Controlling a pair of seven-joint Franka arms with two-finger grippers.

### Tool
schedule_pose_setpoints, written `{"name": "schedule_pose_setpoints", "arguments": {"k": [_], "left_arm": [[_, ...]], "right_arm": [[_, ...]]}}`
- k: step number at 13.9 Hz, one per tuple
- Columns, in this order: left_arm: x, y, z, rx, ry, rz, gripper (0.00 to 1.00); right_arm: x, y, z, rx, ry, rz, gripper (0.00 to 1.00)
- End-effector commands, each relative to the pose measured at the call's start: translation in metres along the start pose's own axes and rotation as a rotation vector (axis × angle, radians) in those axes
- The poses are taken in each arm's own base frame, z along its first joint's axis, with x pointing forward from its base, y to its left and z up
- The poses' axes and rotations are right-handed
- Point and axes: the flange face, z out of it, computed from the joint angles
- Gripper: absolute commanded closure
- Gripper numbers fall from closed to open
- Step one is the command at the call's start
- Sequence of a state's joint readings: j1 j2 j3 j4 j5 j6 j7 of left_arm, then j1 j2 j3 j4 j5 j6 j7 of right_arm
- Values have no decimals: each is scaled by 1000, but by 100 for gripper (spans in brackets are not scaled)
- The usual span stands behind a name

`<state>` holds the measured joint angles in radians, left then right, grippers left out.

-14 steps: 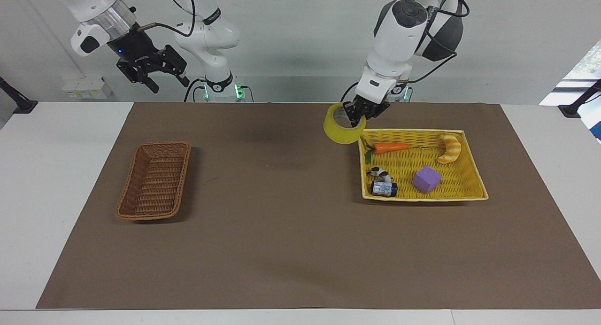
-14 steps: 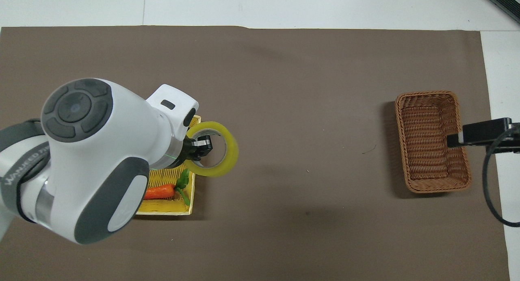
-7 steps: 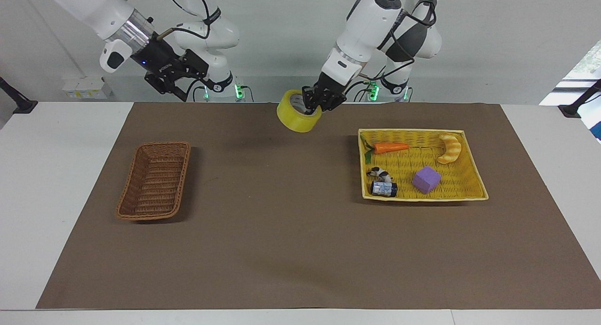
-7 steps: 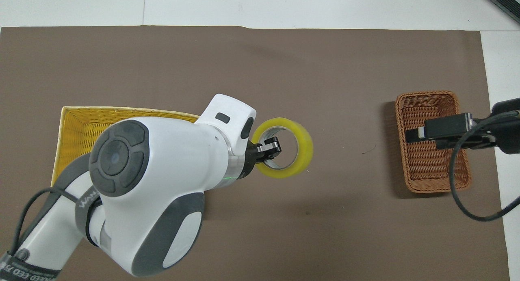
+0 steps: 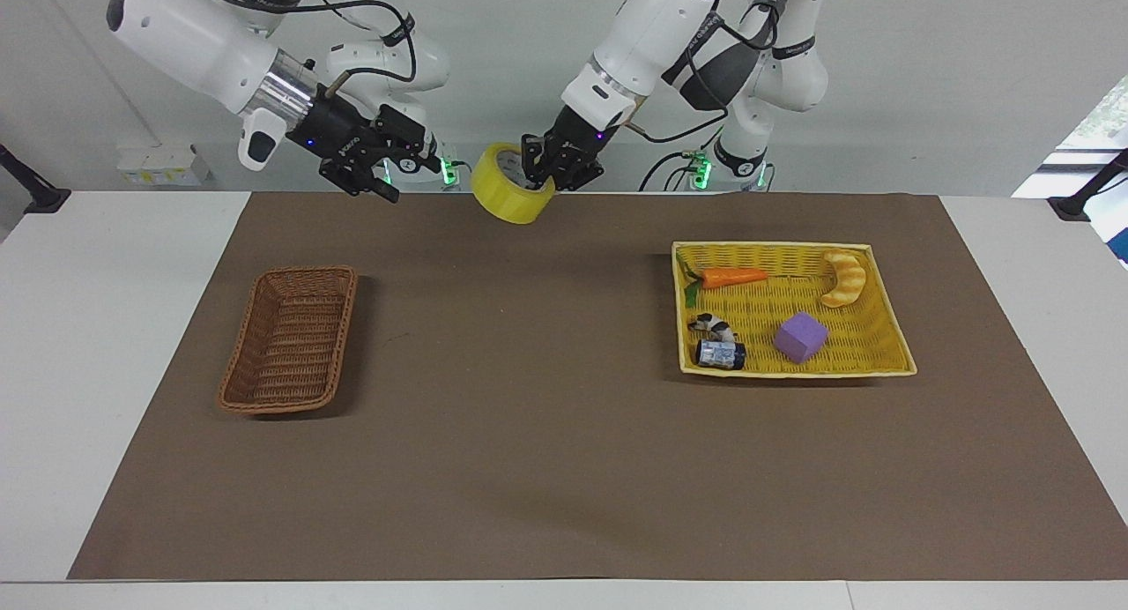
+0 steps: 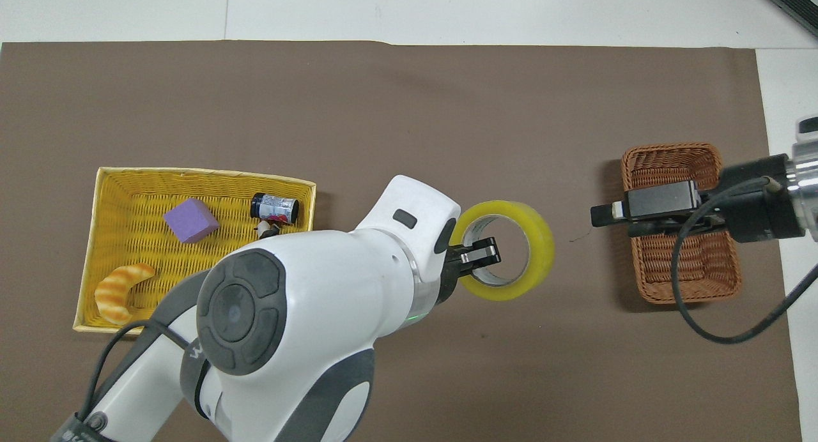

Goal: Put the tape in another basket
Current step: 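Lift the tape with the left gripper while the right gripper approaches it, then grasp the tape rim with the right gripper and open the left gripper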

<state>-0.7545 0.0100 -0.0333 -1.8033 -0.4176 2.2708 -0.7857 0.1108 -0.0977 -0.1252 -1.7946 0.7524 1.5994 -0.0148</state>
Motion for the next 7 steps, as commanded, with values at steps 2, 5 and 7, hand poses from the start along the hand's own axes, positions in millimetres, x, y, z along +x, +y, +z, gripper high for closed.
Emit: {"name": "schedule_pose_setpoints", "arguments": {"k": [2,5,7], "left_arm": [[-9,10,-6,-44,8,13,100],[-11,16,6,-38,-3,26,100],[-11,16,5,-40,-3,25,100]], "right_arm": [[-5,5,6,84,11,1,0],[-11,3,10,128,-8,12,0],[-21,6,14,146,-20,19,0]]}}
